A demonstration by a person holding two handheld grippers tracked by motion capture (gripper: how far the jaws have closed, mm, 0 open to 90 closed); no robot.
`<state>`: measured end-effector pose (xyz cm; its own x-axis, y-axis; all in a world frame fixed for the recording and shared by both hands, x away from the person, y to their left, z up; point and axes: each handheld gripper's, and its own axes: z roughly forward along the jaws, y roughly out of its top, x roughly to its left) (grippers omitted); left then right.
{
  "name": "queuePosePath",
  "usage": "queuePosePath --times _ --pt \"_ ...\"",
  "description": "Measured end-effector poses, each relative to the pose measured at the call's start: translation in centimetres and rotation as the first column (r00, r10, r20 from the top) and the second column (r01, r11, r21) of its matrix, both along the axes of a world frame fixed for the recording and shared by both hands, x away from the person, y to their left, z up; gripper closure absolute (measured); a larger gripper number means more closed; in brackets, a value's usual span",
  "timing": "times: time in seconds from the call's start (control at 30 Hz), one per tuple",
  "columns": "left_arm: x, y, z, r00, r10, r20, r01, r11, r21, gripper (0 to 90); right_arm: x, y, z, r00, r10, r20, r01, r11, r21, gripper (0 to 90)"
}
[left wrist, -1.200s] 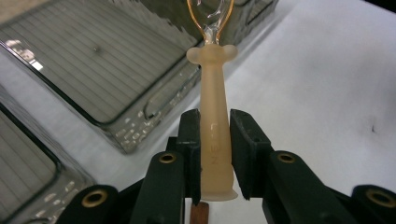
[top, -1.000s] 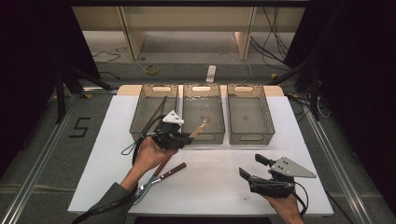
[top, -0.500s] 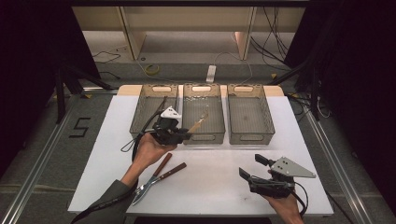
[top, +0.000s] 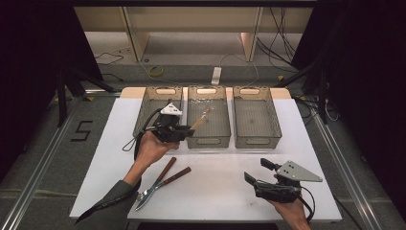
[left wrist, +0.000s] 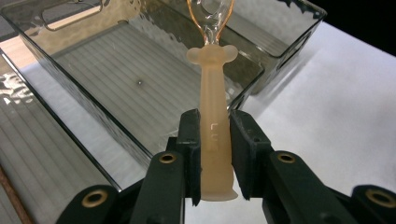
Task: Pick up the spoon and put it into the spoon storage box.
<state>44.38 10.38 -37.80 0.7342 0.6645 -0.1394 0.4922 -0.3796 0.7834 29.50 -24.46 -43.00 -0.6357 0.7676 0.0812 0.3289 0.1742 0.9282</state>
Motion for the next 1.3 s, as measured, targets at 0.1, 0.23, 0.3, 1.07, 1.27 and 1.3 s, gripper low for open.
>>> queuePosePath --times 0.1,0.23,0.3,1.07,1.27,1.3 --pt "0.2 -0.1 0.1 1.0000 0.001 0.002 -0.001 1.0000 -0.006 73.9 0.0 0.0 0.0 1.0000 0.000 0.002 0.000 1.000 -0.001 23.3" --pt "0.6 -0.5 0.2 1.0000 0.000 0.004 0.000 1.0000 -0.006 73.9 0.0 0.0 0.0 1.0000 -0.002 0.001 0.002 1.000 0.002 23.2" --pt "0.8 -0.7 0.1 1.0000 -0.003 0.002 0.003 1.0000 -0.002 73.8 0.0 0.0 0.0 1.0000 -0.001 0.002 0.001 1.000 0.001 23.2" --pt "3.7 -1.3 -0.5 0.9986 0.050 -0.021 -0.050 0.9978 -0.044 73.8 -0.1 0.0 0.0 1.0000 0.000 0.001 0.000 1.000 0.002 23.3" --pt "4.2 -1.4 -0.7 0.9974 0.067 -0.027 -0.069 0.9963 -0.051 73.8 -0.1 0.0 0.0 1.0000 0.001 0.002 -0.001 1.000 0.003 23.3" --pt "4.3 -1.5 -0.8 0.9974 0.068 -0.024 -0.069 0.9963 -0.050 73.8 -0.1 0.0 0.0 1.0000 0.001 0.003 -0.001 1.000 0.003 23.3"
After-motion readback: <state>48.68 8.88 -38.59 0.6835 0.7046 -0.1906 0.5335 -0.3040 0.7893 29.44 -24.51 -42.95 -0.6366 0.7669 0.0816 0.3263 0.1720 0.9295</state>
